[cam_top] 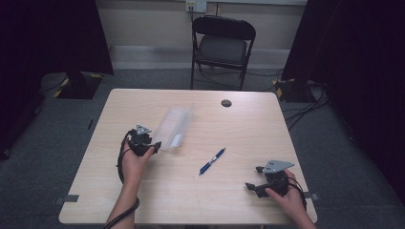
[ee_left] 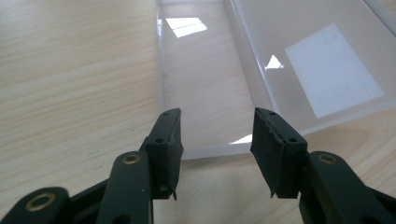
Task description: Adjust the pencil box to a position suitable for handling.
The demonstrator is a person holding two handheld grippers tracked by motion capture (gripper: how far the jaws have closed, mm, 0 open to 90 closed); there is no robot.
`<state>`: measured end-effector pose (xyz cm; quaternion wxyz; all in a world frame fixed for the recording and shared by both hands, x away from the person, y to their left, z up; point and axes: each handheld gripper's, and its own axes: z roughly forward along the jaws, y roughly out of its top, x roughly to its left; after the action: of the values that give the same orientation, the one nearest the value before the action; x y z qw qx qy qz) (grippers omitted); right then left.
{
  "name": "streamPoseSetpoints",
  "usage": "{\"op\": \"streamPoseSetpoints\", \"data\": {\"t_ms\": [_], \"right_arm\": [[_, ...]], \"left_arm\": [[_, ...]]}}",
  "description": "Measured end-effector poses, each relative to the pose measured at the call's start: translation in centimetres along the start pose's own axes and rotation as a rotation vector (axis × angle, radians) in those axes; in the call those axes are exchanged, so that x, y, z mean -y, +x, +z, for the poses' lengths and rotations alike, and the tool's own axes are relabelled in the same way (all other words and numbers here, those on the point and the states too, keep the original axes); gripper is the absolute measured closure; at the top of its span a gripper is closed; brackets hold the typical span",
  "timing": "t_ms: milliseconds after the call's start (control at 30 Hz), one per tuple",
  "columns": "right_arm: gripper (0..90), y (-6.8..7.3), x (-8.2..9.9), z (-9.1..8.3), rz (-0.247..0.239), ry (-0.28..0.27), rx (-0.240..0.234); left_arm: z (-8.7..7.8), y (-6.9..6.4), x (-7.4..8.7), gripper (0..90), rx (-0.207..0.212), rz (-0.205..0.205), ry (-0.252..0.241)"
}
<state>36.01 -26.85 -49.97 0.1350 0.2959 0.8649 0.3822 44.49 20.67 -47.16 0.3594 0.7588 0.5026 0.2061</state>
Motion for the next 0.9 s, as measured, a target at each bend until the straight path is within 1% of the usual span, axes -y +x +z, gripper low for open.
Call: {"op": "streamPoseSetpoints", "data": {"t_ms": [33,67,100,167,200,233,267,300,367,467,500,533,567,600,633,667,700,733,767,800,833,900], "right_arm": [[18.2,0.0,0.0,0.0,-0.001,0.0,0.0],[18.2,0.0,0.0,0.0,-0.001,0.0,0.0],[18.2,0.0,0.0,0.0,-0.001,0.0,-0.001],[18.1,0.0,0.0,0.0,0.0,0.0,0.0],[18.1,0.0,0.0,0.0,0.0,0.0,0.0],[18.2,0.0,0.0,0.0,-0.001,0.0,-0.001],[18.2,0.0,0.0,0.0,-0.001,0.0,-0.001],[18.2,0.0,0.0,0.0,0.0,0.0,0.0],[18.1,0.0,0.0,0.0,0.0,0.0,0.0],[18.2,0.0,0.0,0.0,0.0,0.0,0.0],[18.1,0.0,0.0,0.0,0.0,0.0,0.0],[18.1,0.0,0.0,0.0,0.0,0.0,0.0],[18.1,0.0,0.0,0.0,0.0,0.0,0.0],[18.1,0.0,0.0,0.0,0.0,0.0,0.0],[18.2,0.0,0.0,0.0,0.0,0.0,0.0],[18.2,0.0,0.0,0.0,0.0,0.0,0.0],[18.2,0.0,0.0,0.0,-0.001,0.0,0.0],[18.2,0.0,0.0,0.0,-0.001,0.0,0.0],[18.3,0.0,0.0,0.0,-0.001,0.0,-0.001],[18.3,0.0,0.0,0.0,-0.003,0.0,-0.001],[18.3,0.0,0.0,0.0,-0.003,0.0,-0.001],[18.3,0.0,0.0,0.0,-0.003,0.0,-0.001]], "left_arm": [[-0.2,0.4,-0.2,50.3,-0.023,-0.027,-0.011],[-0.2,0.4,-0.2,49.4,-0.023,-0.027,-0.011],[-0.2,0.6,-0.2,48.7,-0.03,-0.032,-0.017],[-0.2,1.4,-0.5,48.2,-0.046,-0.055,-0.033],[-0.2,1.4,-0.5,47.9,-0.046,-0.055,-0.033],[-0.2,1.8,-0.8,47.1,-0.07,-0.046,-0.036],[-0.2,1.8,-0.8,47.1,-0.07,-0.046,-0.036],[0.0,1.8,-0.8,46.7,-0.065,-0.064,-0.042],[0.5,2.2,-1.0,47.3,-0.062,-0.063,-0.03],[0.9,2.2,-0.9,48.1,-0.06,-0.062,-0.017],[1.4,2.2,-0.7,49.1,-0.054,-0.069,-0.002],[1.4,2.2,-0.7,49.6,-0.054,-0.069,-0.002],[1.5,2.2,-0.6,51.1,-0.05,-0.065,0.018],[1.7,2.1,-0.5,51.1,-0.059,-0.069,0.025],[1.9,1.9,-0.1,57.5,-0.041,-0.075,0.054],[1.9,1.9,-0.1,58.6,-0.041,-0.075,0.054],[1.9,1.8,0.2,60.1,-0.029,-0.083,0.068],[1.9,1.8,0.2,64.6,-0.029,-0.083,0.068],[1.9,1.6,0.4,64.6,-0.016,-0.091,0.075],[1.9,1.4,0.5,68.8,-0.023,-0.092,0.071],[1.8,1.3,0.5,71.7,-0.023,-0.077,0.087],[1.5,1.0,0.6,76.2,-0.005,-0.103,0.095]]}}
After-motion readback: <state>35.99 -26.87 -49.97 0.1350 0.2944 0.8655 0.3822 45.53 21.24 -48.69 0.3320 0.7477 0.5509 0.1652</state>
